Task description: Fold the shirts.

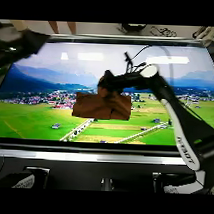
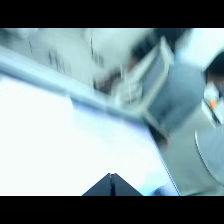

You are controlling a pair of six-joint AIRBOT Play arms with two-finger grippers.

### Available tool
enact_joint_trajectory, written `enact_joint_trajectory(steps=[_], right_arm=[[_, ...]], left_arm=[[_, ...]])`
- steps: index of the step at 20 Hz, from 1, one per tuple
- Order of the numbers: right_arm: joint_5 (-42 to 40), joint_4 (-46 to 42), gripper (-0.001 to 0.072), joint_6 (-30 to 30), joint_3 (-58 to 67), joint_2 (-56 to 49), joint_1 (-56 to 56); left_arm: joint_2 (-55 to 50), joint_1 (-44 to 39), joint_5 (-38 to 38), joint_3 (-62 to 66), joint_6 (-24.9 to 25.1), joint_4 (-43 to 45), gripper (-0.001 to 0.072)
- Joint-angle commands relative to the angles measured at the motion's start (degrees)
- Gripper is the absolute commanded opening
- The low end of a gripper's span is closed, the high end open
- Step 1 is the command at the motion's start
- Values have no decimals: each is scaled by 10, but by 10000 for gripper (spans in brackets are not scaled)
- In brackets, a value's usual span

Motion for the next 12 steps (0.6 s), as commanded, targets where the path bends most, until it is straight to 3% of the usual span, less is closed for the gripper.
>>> enact_joint_trajectory(steps=[1,2,3,4,6,7,9,12], right_arm=[[-97,145,34,-45,1,-90,81],[-106,177,234,-49,0,-105,92],[-106,211,550,-71,0,-115,99],[-93,226,667,-100,0,-115,99],[-46,193,667,-100,0,-97,78],[-11,135,667,-80,0,-79,54],[53,-44,667,-7,0,-32,-10],[182,-405,665,101,0,20,-119]], left_arm=[[97,80,-59,0,-3,15,25],[109,82,-71,0,-2,15,25],[118,82,-82,0,-2,19,25],[121,81,-89,0,-2,26,25],[120,81,-93,-2,-3,44,25],[119,81,-94,-5,-3,54,25],[116,81,-94,-12,-3,85,25],[115,81,-94,-29,-20,127,25]])
